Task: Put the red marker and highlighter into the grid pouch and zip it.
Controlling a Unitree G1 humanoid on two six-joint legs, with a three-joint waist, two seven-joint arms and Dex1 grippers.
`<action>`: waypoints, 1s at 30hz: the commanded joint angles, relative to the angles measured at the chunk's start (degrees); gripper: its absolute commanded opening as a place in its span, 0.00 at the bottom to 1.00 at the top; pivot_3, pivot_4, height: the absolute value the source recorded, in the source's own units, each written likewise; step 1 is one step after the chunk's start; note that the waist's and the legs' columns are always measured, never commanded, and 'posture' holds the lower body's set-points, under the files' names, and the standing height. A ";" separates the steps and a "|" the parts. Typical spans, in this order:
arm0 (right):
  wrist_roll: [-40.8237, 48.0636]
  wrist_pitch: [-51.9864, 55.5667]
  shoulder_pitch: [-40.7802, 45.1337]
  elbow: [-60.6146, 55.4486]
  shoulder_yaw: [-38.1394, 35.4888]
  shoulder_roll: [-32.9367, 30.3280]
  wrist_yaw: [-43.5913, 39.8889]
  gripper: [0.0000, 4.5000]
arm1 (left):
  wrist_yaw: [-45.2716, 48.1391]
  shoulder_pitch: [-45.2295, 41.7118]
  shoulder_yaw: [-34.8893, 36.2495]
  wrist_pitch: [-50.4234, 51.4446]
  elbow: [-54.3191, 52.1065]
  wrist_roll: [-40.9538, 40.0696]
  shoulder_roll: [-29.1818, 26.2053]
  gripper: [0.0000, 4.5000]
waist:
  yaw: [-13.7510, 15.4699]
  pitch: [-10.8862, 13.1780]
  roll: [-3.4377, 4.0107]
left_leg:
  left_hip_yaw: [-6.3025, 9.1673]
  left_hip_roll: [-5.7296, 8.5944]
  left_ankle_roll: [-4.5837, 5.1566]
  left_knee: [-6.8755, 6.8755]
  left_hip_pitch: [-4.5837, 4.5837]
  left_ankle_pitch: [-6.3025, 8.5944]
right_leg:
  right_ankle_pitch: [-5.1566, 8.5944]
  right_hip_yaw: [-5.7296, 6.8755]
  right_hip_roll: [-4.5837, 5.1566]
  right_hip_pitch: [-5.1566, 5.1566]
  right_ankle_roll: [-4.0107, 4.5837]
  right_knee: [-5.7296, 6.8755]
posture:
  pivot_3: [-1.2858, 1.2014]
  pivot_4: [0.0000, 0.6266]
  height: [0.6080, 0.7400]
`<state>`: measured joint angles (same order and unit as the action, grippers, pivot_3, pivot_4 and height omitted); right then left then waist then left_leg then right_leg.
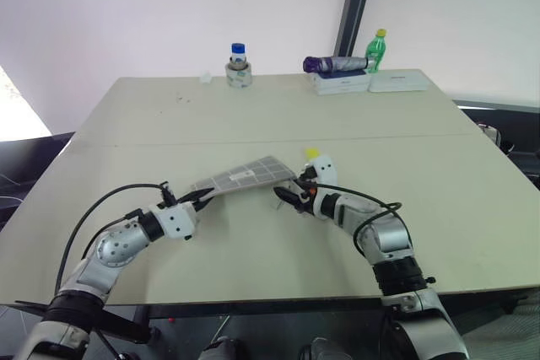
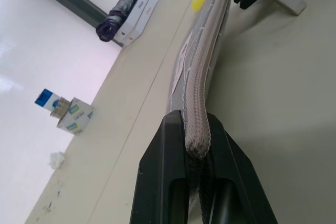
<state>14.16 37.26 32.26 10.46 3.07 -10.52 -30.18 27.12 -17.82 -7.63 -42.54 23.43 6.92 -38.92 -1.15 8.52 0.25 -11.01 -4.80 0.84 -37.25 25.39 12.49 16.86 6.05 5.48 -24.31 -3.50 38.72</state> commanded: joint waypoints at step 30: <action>-17.80 -23.34 9.04 3.04 27.31 4.39 -13.92 0.01 | -1.99 0.20 0.07 9.69 -8.21 4.43 7.68 0.00 | 0.02 0.01 -0.05 | 0.00 0.00 -0.01 -0.01 0.01 -0.01 | 0.00 0.02 -0.02 -0.01 0.00 -0.01 | 0.52 0.24 1.00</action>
<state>-3.86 16.66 39.82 15.01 28.24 -7.84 -42.04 25.79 -16.52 -8.02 -32.96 17.41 10.89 -31.61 -1.13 8.53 0.20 -11.00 -4.80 0.82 -37.26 25.40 12.49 16.86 6.08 5.46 -24.32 -3.50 38.71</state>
